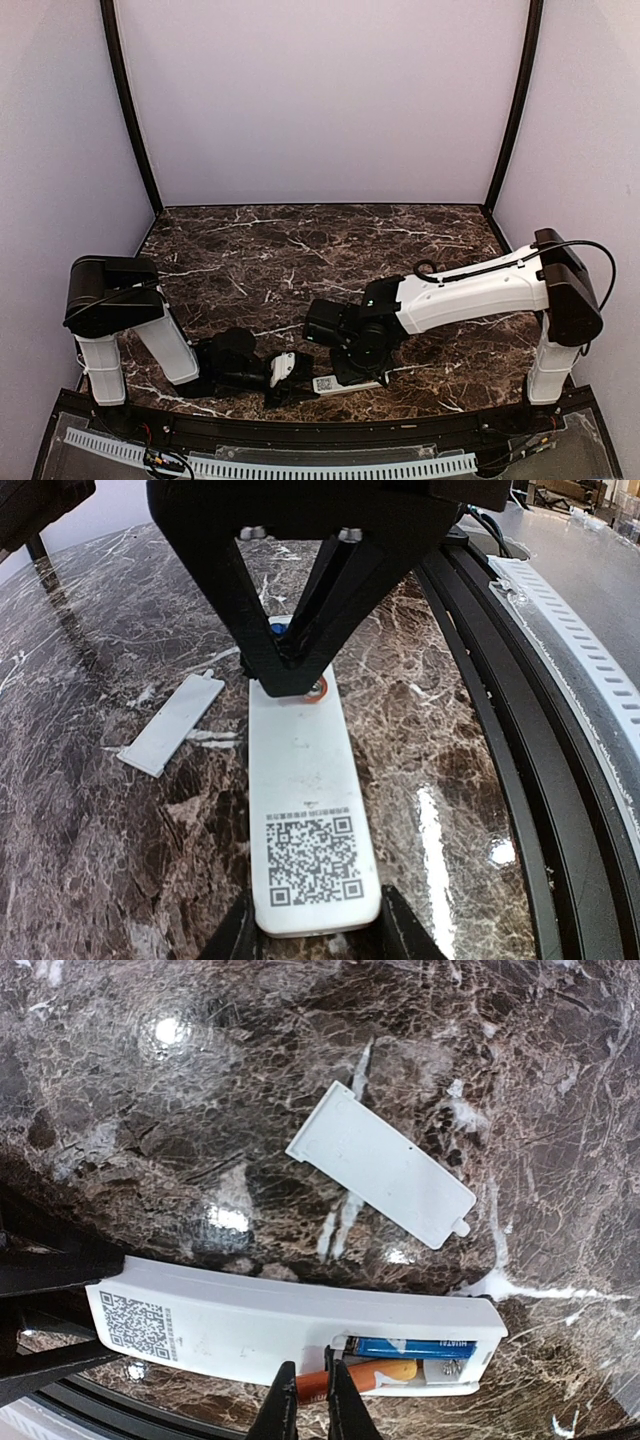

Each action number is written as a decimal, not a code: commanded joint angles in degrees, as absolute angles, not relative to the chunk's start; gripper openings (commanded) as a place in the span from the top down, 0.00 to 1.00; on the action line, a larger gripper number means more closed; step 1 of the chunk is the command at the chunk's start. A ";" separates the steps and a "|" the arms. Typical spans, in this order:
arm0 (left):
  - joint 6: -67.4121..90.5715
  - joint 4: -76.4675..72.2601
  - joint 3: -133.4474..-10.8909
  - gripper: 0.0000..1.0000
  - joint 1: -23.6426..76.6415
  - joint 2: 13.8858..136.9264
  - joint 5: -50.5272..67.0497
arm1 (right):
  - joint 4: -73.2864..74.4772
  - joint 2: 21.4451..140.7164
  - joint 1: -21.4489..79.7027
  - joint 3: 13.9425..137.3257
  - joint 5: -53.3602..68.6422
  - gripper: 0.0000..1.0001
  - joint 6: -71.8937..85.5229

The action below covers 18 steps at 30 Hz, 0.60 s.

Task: Load the batteries into the remote control

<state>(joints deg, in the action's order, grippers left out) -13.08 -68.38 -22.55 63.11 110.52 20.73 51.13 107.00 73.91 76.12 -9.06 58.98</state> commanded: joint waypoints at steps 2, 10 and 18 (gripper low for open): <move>-13.70 -64.78 -23.64 1.00 62.85 109.80 20.14 | 52.67 108.32 74.70 75.41 -9.79 0.89 58.64; -13.71 -64.53 -23.69 1.00 62.89 109.80 20.20 | 55.41 107.48 74.60 74.59 -12.54 0.88 57.57; -13.80 -63.88 -24.06 1.00 62.84 109.79 20.60 | 51.37 107.37 73.32 75.60 -12.67 0.83 52.90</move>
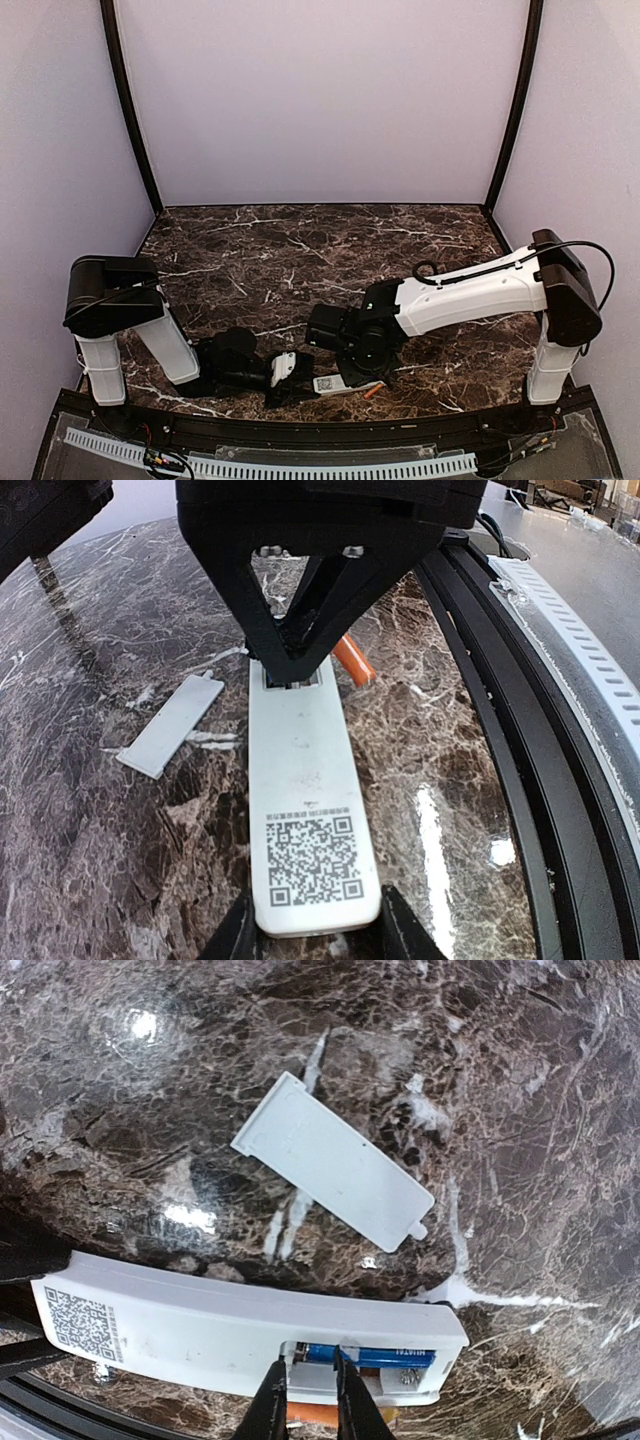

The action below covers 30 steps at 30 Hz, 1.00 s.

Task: Load the batteries into the remote control

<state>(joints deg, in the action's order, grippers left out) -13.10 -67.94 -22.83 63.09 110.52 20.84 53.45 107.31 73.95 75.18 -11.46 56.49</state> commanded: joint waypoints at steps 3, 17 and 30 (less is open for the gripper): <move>-13.88 -63.20 -24.44 1.00 62.86 109.79 20.73 | 47.96 106.35 71.89 76.73 -12.35 0.81 45.66; -16.65 -57.05 -23.65 1.00 61.23 106.03 13.83 | 42.31 83.43 71.03 66.90 11.86 0.52 -18.63; -17.75 -57.00 -22.74 1.00 60.50 105.42 13.40 | 45.08 89.98 82.09 60.38 8.66 0.61 -19.17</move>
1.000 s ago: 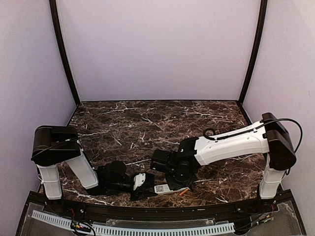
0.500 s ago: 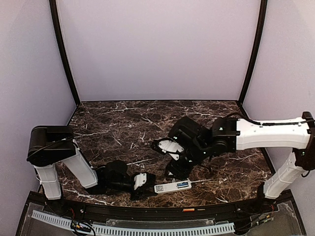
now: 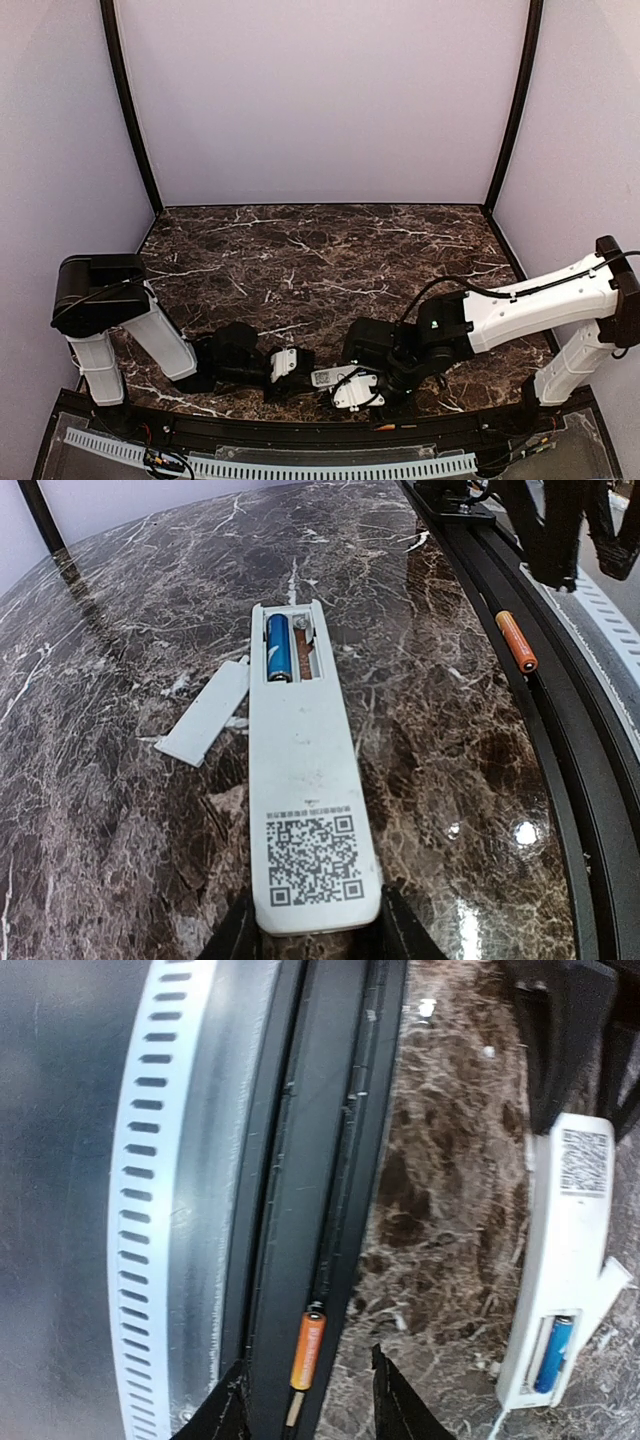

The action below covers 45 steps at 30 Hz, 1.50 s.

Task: Load the batteries into the remote control

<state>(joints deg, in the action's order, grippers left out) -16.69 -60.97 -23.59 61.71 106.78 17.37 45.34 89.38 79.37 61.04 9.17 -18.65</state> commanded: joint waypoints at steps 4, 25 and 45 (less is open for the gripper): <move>-17.69 -56.38 -22.40 1.00 60.30 104.83 13.49 | 45.51 93.07 82.27 60.74 6.28 0.60 -19.35; -22.20 -42.78 -25.11 1.00 58.37 101.23 21.55 | 50.05 99.85 84.23 64.01 0.52 0.60 6.45; -23.07 -36.87 -27.59 1.00 56.96 100.02 23.45 | 51.83 106.57 86.39 65.04 -2.46 0.86 7.74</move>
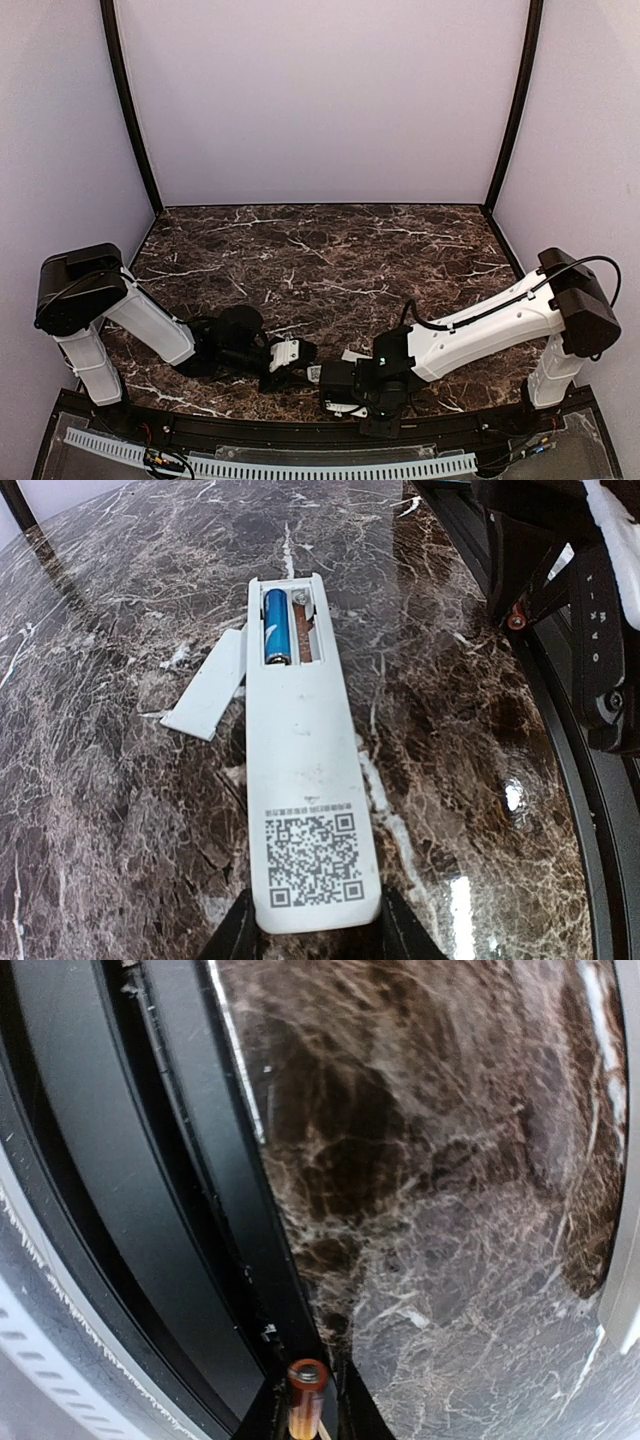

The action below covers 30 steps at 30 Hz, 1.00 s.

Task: Load the batteries into the remote control

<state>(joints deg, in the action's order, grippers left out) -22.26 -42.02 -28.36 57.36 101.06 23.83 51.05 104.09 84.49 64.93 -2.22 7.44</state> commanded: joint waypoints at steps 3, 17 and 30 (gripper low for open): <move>-23.35 -36.92 -27.54 1.00 56.96 100.02 23.13 | 52.02 107.57 87.04 65.24 -2.07 0.95 7.65; -25.75 -34.26 -27.96 1.00 56.90 99.39 25.68 | 46.38 95.80 78.43 66.27 0.42 1.00 -1.01; -30.35 -24.99 -31.12 1.00 53.88 98.79 30.35 | 18.15 88.72 64.24 58.18 15.98 1.00 -18.91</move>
